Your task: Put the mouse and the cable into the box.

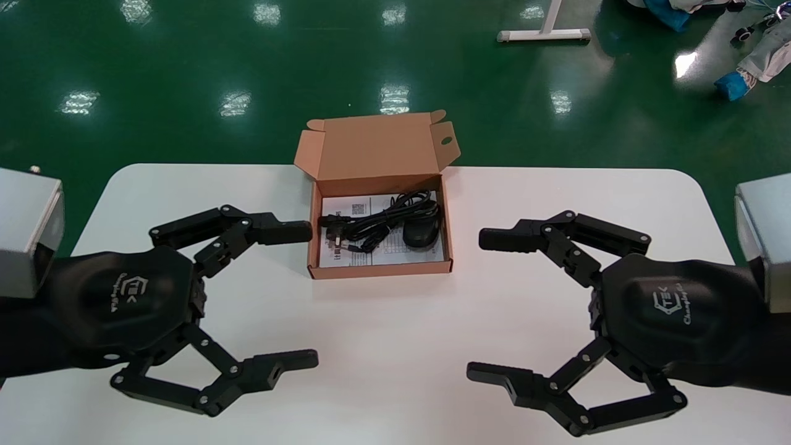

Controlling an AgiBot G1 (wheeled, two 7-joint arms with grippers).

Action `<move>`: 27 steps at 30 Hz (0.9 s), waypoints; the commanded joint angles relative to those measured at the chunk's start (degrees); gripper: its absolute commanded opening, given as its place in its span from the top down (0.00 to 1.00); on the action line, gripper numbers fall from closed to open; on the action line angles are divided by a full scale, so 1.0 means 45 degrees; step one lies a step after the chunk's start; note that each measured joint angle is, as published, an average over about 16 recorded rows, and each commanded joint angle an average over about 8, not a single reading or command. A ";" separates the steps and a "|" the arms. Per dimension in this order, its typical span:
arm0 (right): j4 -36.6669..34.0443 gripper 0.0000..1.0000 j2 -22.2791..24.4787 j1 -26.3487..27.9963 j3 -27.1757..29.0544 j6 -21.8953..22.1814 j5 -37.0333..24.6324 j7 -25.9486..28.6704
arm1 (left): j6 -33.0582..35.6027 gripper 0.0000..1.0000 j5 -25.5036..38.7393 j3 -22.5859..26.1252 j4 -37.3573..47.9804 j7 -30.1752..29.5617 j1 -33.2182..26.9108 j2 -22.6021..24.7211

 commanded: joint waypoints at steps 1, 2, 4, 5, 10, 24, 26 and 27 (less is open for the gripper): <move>-0.0001 0.00 0.0000 0.0000 0.0000 0.0000 0.0000 -0.0001 | -0.0001 0.00 0.0002 0.0000 0.0002 0.0001 0.0000 0.0001; -0.0002 0.00 0.0000 0.0000 0.0000 0.0000 0.0000 -0.0001 | -0.0001 0.00 0.0002 0.0000 0.0003 0.0001 0.0000 0.0002; -0.0004 0.00 0.0000 0.0000 0.0000 0.0000 0.0000 -0.0001 | -0.0001 0.00 0.0002 0.0000 0.0004 0.0001 0.0000 0.0002; -0.0005 0.00 0.0000 0.0000 0.0000 0.0000 0.0000 -0.0001 | -0.0001 0.00 0.0002 0.0000 0.0004 0.0001 0.0000 0.0002; -0.0007 0.00 0.0000 0.0000 0.0000 0.0000 0.0000 -0.0001 | -0.0001 0.00 0.0002 0.0000 0.0005 0.0001 0.0000 0.0002; -0.0008 0.00 0.0000 0.0000 0.0000 0.0000 0.0000 -0.0001 | -0.0001 0.00 0.0002 0.0000 0.0005 0.0001 0.0000 0.0002; -0.0008 0.00 0.0000 0.0000 0.0000 0.0000 0.0000 -0.0001 | -0.0001 0.00 0.0002 0.0000 0.0005 0.0001 0.0000 0.0002; -0.0008 0.00 0.0000 0.0000 0.0000 0.0000 0.0001 -0.0001 | -0.0001 0.00 0.0002 0.0000 0.0005 0.0001 0.0000 0.0002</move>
